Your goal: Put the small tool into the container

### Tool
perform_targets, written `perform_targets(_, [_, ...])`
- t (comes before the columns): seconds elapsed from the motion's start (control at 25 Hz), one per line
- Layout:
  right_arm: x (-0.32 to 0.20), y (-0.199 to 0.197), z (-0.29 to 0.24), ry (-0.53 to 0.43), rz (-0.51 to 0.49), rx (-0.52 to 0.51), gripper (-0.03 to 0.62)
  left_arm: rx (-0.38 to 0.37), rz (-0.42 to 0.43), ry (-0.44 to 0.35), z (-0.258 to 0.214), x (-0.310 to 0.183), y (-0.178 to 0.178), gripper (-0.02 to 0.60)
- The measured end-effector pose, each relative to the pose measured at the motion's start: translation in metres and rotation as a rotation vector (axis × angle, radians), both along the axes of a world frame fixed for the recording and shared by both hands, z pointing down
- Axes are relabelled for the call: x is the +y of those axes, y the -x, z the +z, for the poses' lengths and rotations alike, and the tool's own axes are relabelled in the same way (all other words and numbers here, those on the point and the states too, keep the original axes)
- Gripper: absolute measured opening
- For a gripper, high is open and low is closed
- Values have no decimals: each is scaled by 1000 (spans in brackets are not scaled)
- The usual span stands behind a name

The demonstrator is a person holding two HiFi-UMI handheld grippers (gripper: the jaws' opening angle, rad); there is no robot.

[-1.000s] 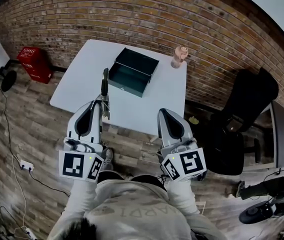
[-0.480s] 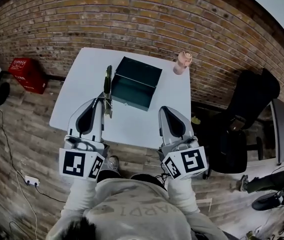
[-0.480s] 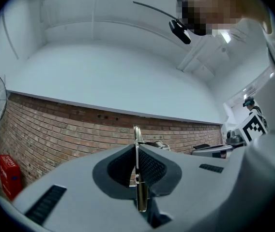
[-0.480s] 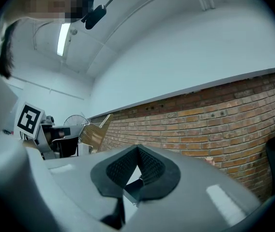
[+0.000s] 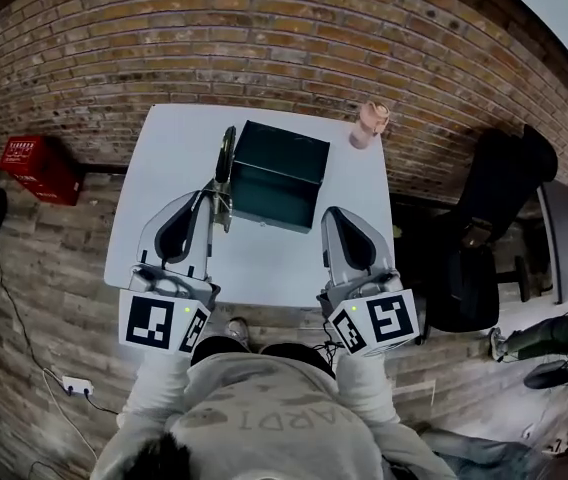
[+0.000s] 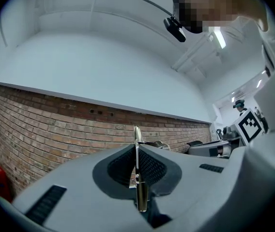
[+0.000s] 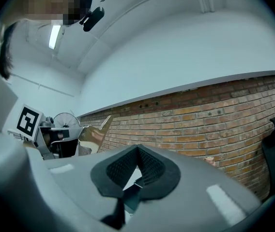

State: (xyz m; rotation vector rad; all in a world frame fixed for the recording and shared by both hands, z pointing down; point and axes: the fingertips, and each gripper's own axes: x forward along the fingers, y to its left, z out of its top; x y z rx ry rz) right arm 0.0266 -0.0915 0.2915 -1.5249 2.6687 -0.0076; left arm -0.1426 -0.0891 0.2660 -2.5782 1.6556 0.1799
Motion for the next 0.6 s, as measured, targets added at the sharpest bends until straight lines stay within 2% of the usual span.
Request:
perform_targets(0.36, [-20, 14, 10, 9, 81, -3, 11, -146, 143, 5, 22, -39, 2, 6])
perform_targets(0.52, [-25, 6, 18, 27, 124, 2, 11, -172, 203, 38, 39, -55, -7, 6])
perform_targets(0.6, [-29, -1, 23, 40, 143, 1, 11, -207, 235, 43, 48, -64, -14, 6])
